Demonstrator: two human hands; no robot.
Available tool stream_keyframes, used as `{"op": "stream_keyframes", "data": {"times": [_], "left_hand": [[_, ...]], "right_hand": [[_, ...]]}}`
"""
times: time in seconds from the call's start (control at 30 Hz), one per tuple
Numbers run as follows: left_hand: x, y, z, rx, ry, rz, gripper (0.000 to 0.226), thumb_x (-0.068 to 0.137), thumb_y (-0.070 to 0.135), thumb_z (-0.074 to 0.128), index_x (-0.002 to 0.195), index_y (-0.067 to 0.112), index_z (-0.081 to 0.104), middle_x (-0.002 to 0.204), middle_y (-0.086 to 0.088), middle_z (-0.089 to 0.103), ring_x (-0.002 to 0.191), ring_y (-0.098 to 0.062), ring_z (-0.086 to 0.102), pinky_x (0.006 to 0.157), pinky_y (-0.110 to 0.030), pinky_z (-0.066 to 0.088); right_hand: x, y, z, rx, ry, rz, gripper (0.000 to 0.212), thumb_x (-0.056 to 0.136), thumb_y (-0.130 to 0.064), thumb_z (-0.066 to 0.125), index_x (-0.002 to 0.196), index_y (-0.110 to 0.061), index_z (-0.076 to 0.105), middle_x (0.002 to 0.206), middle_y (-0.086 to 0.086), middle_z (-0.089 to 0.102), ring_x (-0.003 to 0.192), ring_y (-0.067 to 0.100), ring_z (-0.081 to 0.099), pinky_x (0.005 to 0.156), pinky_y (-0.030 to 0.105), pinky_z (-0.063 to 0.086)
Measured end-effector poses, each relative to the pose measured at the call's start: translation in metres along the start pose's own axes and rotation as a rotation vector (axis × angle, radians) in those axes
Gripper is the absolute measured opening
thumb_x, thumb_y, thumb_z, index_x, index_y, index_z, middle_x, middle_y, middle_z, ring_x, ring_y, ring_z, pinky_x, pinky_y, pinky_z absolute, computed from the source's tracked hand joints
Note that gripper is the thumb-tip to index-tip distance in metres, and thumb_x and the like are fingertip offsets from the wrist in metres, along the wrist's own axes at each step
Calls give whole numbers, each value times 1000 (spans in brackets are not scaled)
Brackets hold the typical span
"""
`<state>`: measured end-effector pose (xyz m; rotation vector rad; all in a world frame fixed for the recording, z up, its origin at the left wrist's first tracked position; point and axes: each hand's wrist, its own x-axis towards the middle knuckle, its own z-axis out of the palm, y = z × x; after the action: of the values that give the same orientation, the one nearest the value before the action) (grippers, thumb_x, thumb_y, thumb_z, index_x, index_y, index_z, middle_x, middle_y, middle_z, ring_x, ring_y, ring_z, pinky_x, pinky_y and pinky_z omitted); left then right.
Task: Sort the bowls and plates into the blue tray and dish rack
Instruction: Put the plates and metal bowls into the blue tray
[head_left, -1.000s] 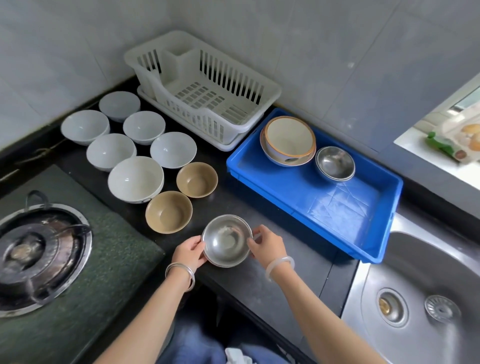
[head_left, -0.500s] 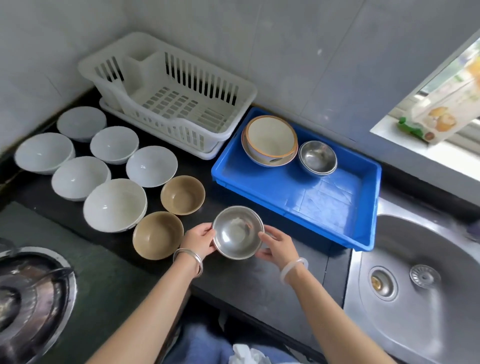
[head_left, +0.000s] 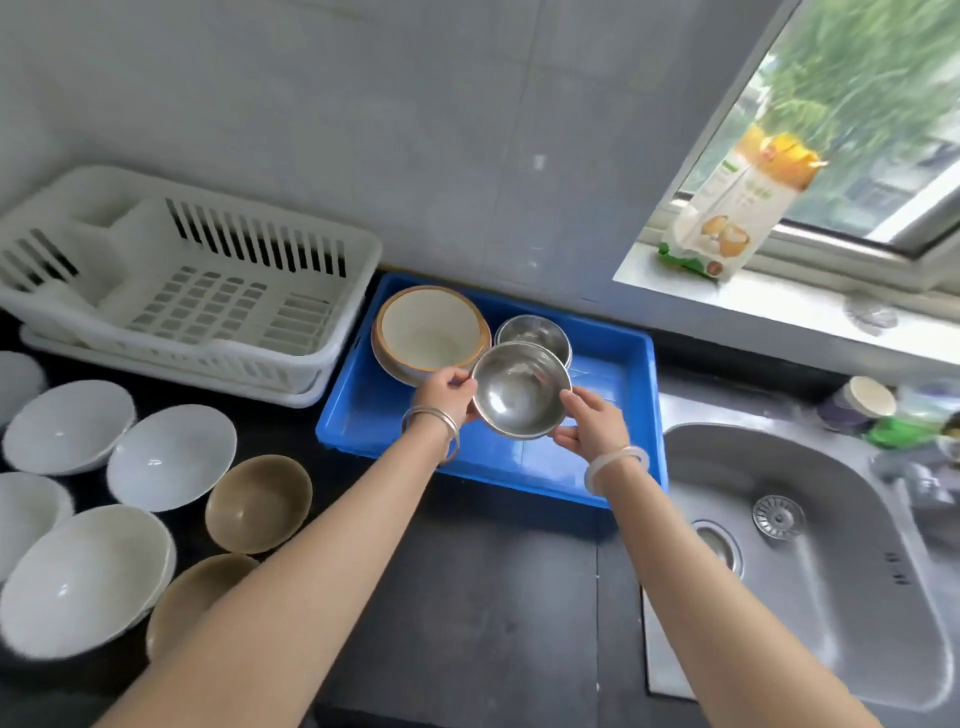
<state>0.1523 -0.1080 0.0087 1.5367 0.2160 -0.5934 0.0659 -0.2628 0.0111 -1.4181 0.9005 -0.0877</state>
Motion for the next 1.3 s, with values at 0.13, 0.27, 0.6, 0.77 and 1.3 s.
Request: {"op": "stream_keyframes", "data": {"times": [0.13,0.27,0.6,0.77,1.3], "left_hand": [[38,16,36,90,57,26,21,85,1,56,104,2,64,94,-12,64,80,-28,63,74,-39,59],[70,21,60,171,130,26,23,81,-2,57,102,3,66,95,-13,67,83,-30,64,79,-42,58],[97,5,89,520,233,186,27,84,2,54,108,7,63,109,-12,70,95,-26,62,80,-26,43],[99,7,100,725,200,208,25,86,3,49,107,7,62,107,-15,68,99,-32,60,79,-36,46],[93,-11,104,761,189,168,50,95,16,43,143,17,30,141,-14,45,124,-34,48,96,-40,44]], "right_hand": [[45,-22,-12,-61,60,-23,26,91,-22,53,116,-18,59,105,5,63,53,16,65,62,23,56],[82,-33,-15,-117,82,-28,17,91,-19,51,98,-19,66,87,0,62,57,19,64,69,30,56],[131,-28,-9,-351,178,-89,27,86,-9,45,95,-2,69,82,18,69,80,35,69,83,43,55],[140,-23,-11,-431,170,-108,28,86,-11,44,97,-8,69,78,12,67,77,26,62,75,33,49],[138,-10,-13,-565,1,-148,38,94,-22,43,131,-13,49,130,12,56,118,30,51,93,35,40]]}}
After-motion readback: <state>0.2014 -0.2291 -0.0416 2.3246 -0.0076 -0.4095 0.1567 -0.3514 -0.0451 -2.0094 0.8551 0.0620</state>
